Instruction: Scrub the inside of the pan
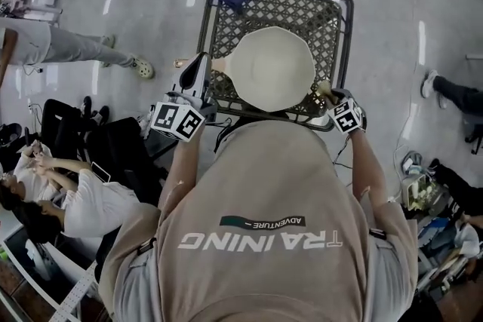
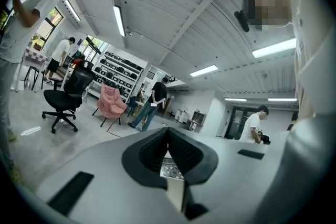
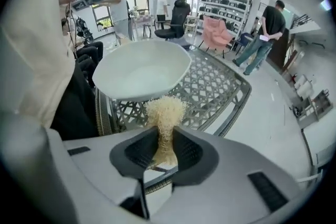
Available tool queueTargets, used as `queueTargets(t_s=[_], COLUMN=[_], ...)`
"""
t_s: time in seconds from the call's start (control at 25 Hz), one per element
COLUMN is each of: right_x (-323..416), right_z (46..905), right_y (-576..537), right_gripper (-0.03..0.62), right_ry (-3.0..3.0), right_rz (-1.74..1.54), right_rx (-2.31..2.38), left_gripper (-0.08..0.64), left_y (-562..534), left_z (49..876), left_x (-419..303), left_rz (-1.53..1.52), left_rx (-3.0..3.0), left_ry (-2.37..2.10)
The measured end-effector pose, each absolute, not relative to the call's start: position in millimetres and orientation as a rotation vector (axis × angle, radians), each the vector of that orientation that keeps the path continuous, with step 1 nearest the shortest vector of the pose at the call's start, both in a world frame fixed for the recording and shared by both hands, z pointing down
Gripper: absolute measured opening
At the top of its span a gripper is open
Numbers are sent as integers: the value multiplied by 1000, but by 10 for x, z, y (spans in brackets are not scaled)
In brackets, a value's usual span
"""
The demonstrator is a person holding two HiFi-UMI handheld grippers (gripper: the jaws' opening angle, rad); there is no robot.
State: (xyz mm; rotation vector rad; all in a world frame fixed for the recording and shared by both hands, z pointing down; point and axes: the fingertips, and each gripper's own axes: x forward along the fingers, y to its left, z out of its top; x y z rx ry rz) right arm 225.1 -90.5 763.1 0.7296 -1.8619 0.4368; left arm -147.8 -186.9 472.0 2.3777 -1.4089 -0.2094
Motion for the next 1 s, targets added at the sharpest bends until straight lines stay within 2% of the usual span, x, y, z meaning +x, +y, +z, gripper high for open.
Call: queueTargets(t_s=[0.24, 0.44, 0.6, 1.0], right_x=[1482, 428, -247, -672], right_z=[7011, 7285, 7486, 7904], right_y=[-1227, -1079, -967, -935], right_gripper=[98, 98, 98, 98], right_ry=[-2097, -2150, -2226, -2210], right_rz=[143, 17, 63, 72], right_rx=[567, 176, 51, -76], left_gripper=[18, 18, 18, 18], left_y=[-1782, -1626, -1484, -1397], left_z=[4786, 4818, 4733, 4627], left_x=[-1550, -1671, -1784, -2073], left_rz=[-242, -252, -198, -94], left_rx=[2351, 2295, 2296, 2257], left_ry=[-1404, -1432, -1464, -1529])
